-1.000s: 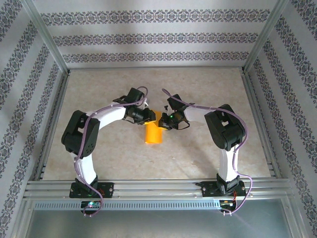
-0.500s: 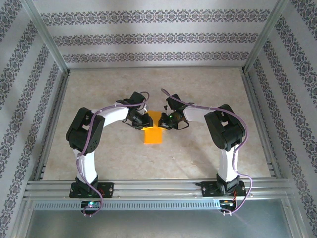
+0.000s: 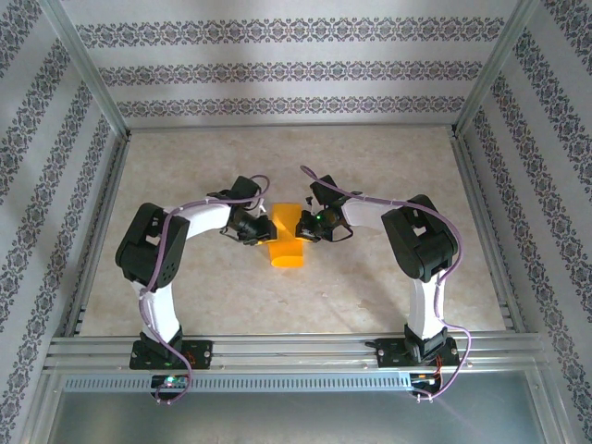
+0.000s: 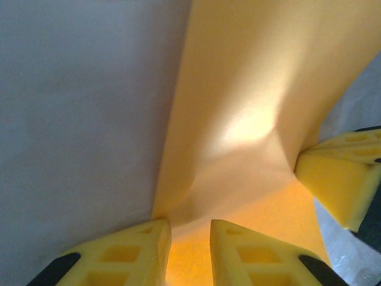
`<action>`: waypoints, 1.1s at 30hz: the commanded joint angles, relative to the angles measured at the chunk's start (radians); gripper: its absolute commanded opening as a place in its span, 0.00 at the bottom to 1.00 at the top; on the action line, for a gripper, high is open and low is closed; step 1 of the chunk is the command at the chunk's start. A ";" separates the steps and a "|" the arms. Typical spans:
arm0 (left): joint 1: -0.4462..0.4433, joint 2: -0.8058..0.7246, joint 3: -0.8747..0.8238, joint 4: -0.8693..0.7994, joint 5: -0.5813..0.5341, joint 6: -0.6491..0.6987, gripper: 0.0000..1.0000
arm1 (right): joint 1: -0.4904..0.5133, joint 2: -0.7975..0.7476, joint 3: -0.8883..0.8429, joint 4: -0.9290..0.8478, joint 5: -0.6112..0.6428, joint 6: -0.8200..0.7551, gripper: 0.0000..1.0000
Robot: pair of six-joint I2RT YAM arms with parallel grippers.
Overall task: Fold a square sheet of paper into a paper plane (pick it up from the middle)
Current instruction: First fold in half a square sheet of paper at the center of the table.
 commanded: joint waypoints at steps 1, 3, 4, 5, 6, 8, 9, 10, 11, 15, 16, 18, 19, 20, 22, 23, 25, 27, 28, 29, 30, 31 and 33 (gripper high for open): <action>0.061 -0.061 -0.053 -0.064 -0.044 0.042 0.26 | 0.004 0.122 -0.070 -0.162 0.209 -0.014 0.09; 0.061 -0.105 -0.050 -0.055 -0.024 0.039 0.26 | 0.004 0.121 -0.072 -0.162 0.210 -0.015 0.09; 0.058 -0.123 -0.051 -0.033 0.003 0.024 0.26 | 0.004 0.121 -0.072 -0.162 0.210 -0.015 0.09; 0.055 -0.137 -0.058 0.003 0.033 -0.001 0.26 | 0.004 0.122 -0.072 -0.162 0.210 -0.015 0.09; 0.048 -0.147 -0.063 0.041 0.058 -0.026 0.26 | 0.004 0.121 -0.072 -0.161 0.210 -0.015 0.09; 0.021 -0.151 -0.081 0.135 0.093 -0.087 0.26 | 0.004 0.124 -0.071 -0.162 0.211 -0.014 0.09; 0.007 -0.142 -0.082 0.161 0.102 -0.108 0.26 | 0.004 0.125 -0.071 -0.162 0.212 -0.014 0.08; -0.009 -0.128 -0.078 0.183 0.107 -0.127 0.26 | 0.005 0.125 -0.070 -0.162 0.212 -0.014 0.08; -0.025 -0.110 -0.073 0.198 0.111 -0.141 0.26 | 0.005 0.128 -0.071 -0.162 0.212 -0.014 0.09; -0.058 -0.047 -0.057 0.175 0.095 -0.152 0.25 | 0.005 0.130 -0.072 -0.162 0.214 -0.014 0.08; -0.058 -0.038 -0.060 0.160 0.085 -0.147 0.25 | 0.005 0.129 -0.073 -0.162 0.214 -0.014 0.08; -0.058 -0.027 -0.073 0.142 0.069 -0.134 0.24 | 0.004 0.131 -0.074 -0.162 0.213 -0.014 0.08; -0.059 -0.025 -0.085 0.144 0.069 -0.130 0.24 | 0.005 0.131 -0.074 -0.162 0.212 -0.014 0.08; -0.058 -0.023 -0.098 0.145 0.069 -0.126 0.24 | 0.004 0.132 -0.073 -0.162 0.212 -0.014 0.08; -0.059 -0.022 -0.125 0.142 0.067 -0.113 0.24 | 0.005 0.132 -0.075 -0.162 0.212 -0.014 0.08; -0.058 -0.027 -0.138 0.130 0.059 -0.100 0.24 | 0.004 0.130 -0.075 -0.160 0.214 -0.014 0.08; -0.050 -0.042 -0.165 0.092 0.033 -0.066 0.24 | 0.005 0.130 -0.076 -0.159 0.214 -0.014 0.08; -0.025 -0.077 -0.210 0.060 0.006 -0.040 0.24 | 0.004 0.129 -0.081 -0.156 0.214 -0.014 0.08; -0.012 -0.097 -0.229 0.050 -0.002 -0.030 0.23 | 0.003 0.130 -0.082 -0.151 0.214 -0.012 0.08; 0.009 -0.122 -0.253 0.039 -0.007 -0.020 0.23 | 0.004 0.130 -0.086 -0.147 0.212 -0.012 0.08; 0.029 -0.149 -0.273 0.032 -0.008 -0.013 0.23 | 0.004 0.131 -0.086 -0.146 0.213 -0.014 0.08; 0.043 -0.173 -0.285 0.027 -0.008 -0.009 0.23 | 0.005 0.132 -0.087 -0.145 0.215 -0.015 0.08; 0.058 -0.222 -0.282 0.021 0.000 -0.011 0.23 | 0.004 0.134 -0.087 -0.143 0.217 -0.021 0.08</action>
